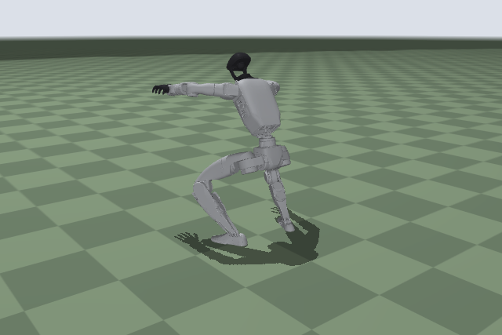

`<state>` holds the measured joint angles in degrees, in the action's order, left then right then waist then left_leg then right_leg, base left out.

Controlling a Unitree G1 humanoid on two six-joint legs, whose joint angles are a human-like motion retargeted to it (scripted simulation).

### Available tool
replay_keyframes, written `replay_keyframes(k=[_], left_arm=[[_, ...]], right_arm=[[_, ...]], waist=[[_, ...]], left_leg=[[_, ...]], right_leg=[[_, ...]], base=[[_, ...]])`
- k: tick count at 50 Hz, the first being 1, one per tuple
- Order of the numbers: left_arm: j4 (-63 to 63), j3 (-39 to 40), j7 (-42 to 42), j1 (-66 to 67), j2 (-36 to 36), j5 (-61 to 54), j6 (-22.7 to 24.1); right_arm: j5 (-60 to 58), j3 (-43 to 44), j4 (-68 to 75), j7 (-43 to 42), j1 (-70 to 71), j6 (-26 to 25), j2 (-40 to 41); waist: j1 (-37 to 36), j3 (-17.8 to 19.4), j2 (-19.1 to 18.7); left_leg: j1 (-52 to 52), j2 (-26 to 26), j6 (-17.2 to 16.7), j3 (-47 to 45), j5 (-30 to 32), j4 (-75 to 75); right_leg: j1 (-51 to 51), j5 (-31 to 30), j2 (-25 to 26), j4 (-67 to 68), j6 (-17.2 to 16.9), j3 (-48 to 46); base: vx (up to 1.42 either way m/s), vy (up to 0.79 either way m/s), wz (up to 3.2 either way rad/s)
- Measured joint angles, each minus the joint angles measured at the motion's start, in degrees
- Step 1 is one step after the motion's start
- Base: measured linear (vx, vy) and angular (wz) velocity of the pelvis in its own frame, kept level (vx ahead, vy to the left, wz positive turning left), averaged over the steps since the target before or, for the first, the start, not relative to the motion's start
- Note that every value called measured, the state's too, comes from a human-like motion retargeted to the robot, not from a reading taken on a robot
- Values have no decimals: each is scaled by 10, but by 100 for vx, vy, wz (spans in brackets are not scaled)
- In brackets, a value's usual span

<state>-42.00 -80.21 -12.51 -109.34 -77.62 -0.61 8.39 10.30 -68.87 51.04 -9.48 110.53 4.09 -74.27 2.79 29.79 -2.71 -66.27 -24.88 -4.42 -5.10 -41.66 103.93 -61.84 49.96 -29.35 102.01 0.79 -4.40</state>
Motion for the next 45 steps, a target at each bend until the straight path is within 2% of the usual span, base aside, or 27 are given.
replay_keyframes(k=[7, 10, 15, 19, 28, 33, 45], left_arm=[[-25, 0, 1, 5, 15, -39, -9], [-25, 0, -11, 23, 23, -38, -10], [-8, 0, -35, 96, 49, -26, -10], [5, 0, -39, 154, 74, -18, -6], [-27, 0, -58, 241, 139, -12, -16], [-41, 0, -62, 262, 144, -16, -13], [-58, 0, -72, 267, 158, -8, -11]], right_arm=[[43, -15, 27, 5, 24, -13, 43], [36, -33, 29, 9, 12, -15, 59], [-10, -47, 20, 24, -68, -17, 79], [-16, -64, 20, 35, -127, -27, 97], [-19, -51, 51, 25, -218, -38, 163], [-25, -48, 41, 24, -241, -30, 168], [-46, -72, 36, 25, -242, -32, 180]], waist=[[-15, 0, -3], [-29, 0, 8], [-50, 0, -5], [-49, 0, -3], [-61, 0, -6], [-42, 0, -4], [-24, 0, -3]], left_leg=[[-207, -37, 17, 61, -8, 186], [-237, -60, 24, 77, -28, 259], [-237, -82, 37, 145, -81, 384], [-237, -57, 43, 201, -83, 457], [-237, -30, -1, 269, -83, 535], [-237, -29, -1, 248, -83, 529], [-237, -34, -2, 226, -83, 511]], right_leg=[[-221, 0, 27, 179, 24, 86], [-280, 0, 52, 251, 26, 135], [-281, 0, 94, 350, 6, 183], [-281, 0, 116, 432, -22, 239], [-281, 0, 191, 514, -77, 304], [-281, 0, 192, 506, -91, 314], [-281, 0, 182, 486, -93, 302]], base=[[-11, 4, -32], [-4, 4, -57], [-6, 8, -48], [-10, -4, 2], [-4, -1, -17], [0, 0, 0], [0, 0, 0]])
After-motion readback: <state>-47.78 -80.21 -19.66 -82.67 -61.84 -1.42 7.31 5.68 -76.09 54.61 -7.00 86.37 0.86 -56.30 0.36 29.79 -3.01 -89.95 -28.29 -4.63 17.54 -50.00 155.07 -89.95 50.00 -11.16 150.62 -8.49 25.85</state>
